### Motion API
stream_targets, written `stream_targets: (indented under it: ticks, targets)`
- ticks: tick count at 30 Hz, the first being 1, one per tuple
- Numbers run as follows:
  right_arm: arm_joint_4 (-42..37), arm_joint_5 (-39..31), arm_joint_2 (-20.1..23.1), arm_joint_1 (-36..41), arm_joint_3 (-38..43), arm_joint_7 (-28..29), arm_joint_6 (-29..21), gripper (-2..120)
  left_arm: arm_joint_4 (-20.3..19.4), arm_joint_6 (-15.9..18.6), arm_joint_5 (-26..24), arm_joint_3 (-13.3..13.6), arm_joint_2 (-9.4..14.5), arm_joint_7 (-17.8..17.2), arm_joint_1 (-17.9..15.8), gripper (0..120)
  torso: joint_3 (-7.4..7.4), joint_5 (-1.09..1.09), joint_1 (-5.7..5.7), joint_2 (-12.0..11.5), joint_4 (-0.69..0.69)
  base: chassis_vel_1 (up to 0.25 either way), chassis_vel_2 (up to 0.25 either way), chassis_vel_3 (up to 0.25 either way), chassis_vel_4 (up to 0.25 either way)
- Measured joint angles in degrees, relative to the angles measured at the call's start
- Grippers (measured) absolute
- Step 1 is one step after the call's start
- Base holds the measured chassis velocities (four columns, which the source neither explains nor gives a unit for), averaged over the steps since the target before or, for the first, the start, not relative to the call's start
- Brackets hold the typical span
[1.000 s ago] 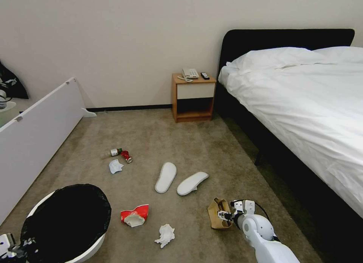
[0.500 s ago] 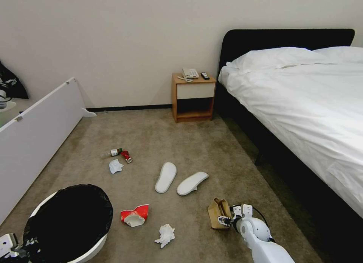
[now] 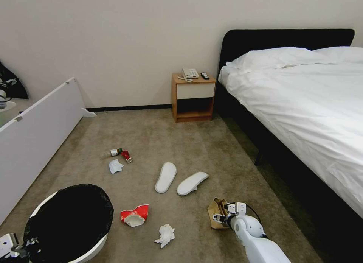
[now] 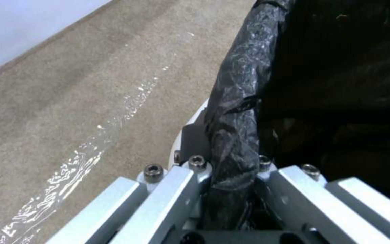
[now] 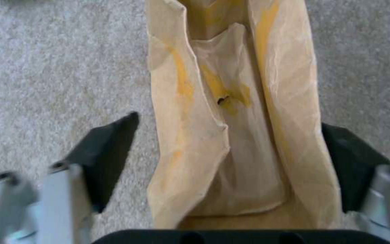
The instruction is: Pick up the trash bin and place the garbage on the floor into it.
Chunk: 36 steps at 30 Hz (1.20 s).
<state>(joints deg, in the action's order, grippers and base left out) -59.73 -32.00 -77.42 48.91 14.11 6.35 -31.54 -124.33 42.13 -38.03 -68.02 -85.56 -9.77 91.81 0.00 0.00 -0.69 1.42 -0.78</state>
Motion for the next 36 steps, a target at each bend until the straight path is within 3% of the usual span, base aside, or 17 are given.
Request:
stream_targets:
  ticks: [2, 9, 11, 13, 15, 18, 20, 30, 36]
  targets:
    - [1.0, 0.5, -0.1, -0.4, -0.2, -0.2, 0.7, 72, 0.0, 0.0, 0.0, 0.0, 0.0, 0.0, 0.0, 2, 0.00, 0.00, 0.00, 0.0, 0.00, 0.000, 0.000, 0.000, 0.000]
    - [2.1, 1.2, -0.1, -0.4, -0.4, -0.8, 1.5, 54, 0.1, 0.0, 0.0, 0.4, 0.0, 0.1, 0.0, 2, 0.00, 0.00, 0.00, 0.0, 0.00, 0.000, 0.000, 0.000, 0.000]
    - [2.3, 1.4, 0.0, -0.1, -0.4, -0.9, 1.9, 41, 0.2, 0.0, 0.2, 0.7, 0.0, 0.1, -0.2, 2, 0.00, 0.00, 0.00, 0.0, 0.00, 0.000, 0.000, 0.000, 0.000]
    - [2.2, 1.5, 0.1, 0.1, -0.4, -1.0, 1.9, 37, 0.3, 0.0, 0.2, 0.8, 0.0, 0.1, -0.2, 2, 0.00, 0.00, 0.00, 0.0, 0.00, 0.000, 0.000, 0.000, 0.000]
    - [1.4, 1.5, 0.5, 0.9, -0.4, -1.0, 2.0, 26, 0.5, 0.0, 0.5, 1.2, 0.0, 0.1, -0.4, 2, 0.00, 0.00, 0.00, 0.0, -0.01, 0.000, 0.000, 0.000, 0.000]
    - [1.0, 1.5, 0.7, 1.2, -0.4, -1.0, 2.0, 21, 0.5, 0.0, 0.6, 1.3, 0.0, 0.1, -0.4, 2, 0.00, 0.00, 0.00, 0.0, -0.01, 0.000, 0.000, 0.000, 0.000]
    - [-0.6, 1.3, 1.2, 2.2, -0.5, -1.0, 2.0, 1, 0.7, 0.0, 1.0, 1.9, -0.1, 0.1, -0.6, 2, 0.00, 0.00, 0.00, 0.0, -0.01, 0.000, 0.000, 0.000, 0.000]
    - [-4.3, -0.1, 2.7, 4.2, -1.0, -1.0, 3.8, 0, 0.5, 0.0, 1.0, 2.7, -0.1, -0.5, -0.5, 2, 0.00, 0.01, 0.00, 0.0, 0.00, 0.000, 0.000, 0.000, 0.000]
    - [-12.4, -2.8, 6.5, 6.9, -0.6, -1.3, 5.2, 0, 0.1, 0.0, 0.1, 3.3, 0.1, -1.4, -0.1, 2, 0.00, 0.01, 0.00, 0.0, 0.00, 0.000, 0.000, 0.000, 0.000]
